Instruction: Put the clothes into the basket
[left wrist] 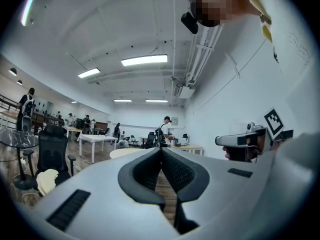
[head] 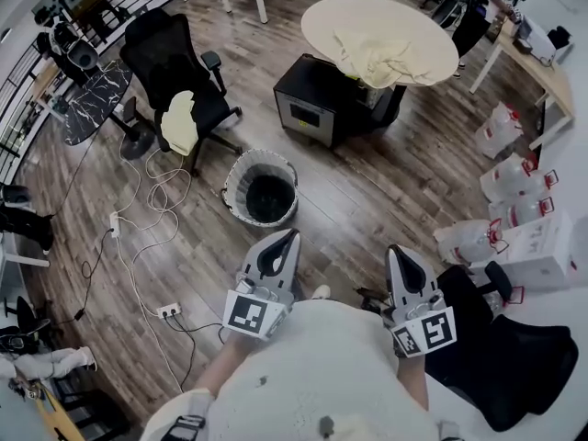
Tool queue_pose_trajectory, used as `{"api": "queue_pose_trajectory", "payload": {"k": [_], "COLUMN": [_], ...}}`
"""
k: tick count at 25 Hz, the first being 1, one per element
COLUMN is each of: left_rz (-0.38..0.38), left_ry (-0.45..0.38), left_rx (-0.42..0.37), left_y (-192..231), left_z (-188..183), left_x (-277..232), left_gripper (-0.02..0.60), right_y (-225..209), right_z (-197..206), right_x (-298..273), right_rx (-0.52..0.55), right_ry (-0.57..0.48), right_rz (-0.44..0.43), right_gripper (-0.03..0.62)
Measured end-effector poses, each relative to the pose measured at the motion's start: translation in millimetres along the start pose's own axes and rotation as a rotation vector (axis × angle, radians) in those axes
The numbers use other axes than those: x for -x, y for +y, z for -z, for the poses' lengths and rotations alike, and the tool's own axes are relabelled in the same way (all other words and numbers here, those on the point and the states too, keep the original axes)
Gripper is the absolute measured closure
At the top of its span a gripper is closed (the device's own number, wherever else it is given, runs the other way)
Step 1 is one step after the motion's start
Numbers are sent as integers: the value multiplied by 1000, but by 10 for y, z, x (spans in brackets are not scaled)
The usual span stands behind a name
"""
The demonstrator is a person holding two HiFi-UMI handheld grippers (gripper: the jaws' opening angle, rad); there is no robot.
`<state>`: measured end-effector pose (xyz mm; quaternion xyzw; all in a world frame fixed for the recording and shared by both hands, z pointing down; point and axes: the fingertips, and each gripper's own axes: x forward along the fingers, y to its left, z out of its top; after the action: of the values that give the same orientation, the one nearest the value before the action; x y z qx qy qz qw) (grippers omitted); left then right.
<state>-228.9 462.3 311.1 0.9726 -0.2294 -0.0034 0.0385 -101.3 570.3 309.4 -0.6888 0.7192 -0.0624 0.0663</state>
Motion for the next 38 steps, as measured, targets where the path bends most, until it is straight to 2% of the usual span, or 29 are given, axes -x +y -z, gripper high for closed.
{"api": "queue_pose_trajectory", "payload": {"k": [3,10,17,22,25,29,38], "left_rz": [13,51,182,272,295,284,406], "left_ry": [1,49,1,1,11,69,-7], "left_rx": [-3,28,13,-8,28,68,50], "left_y": [-102,-132,-330,-398,-290,-10,189], "left_z": [38,174,115,130,126,99,-111], "left_x": [-93,-409,-1025,-1531,-1868,-2364,-3419], "left_gripper": [561,561,561,561,561,561,561], "right_y": [-173,-492,-925,-1322,-1550,-1809,-2481], "right_z": [44,-12,8,-31,-80,-217,-370], "right_x": [81,64,60,-91,-309,-621,-1238], "right_rx": [1,-18,-38,-65,-54,-43,-42], "right_ry": [18,-12,-4,-17,-19,-35,-31], "right_rz": [43,120,225,299,317,327,404], "right_gripper": [588,586,586,586,586,586,586]}}
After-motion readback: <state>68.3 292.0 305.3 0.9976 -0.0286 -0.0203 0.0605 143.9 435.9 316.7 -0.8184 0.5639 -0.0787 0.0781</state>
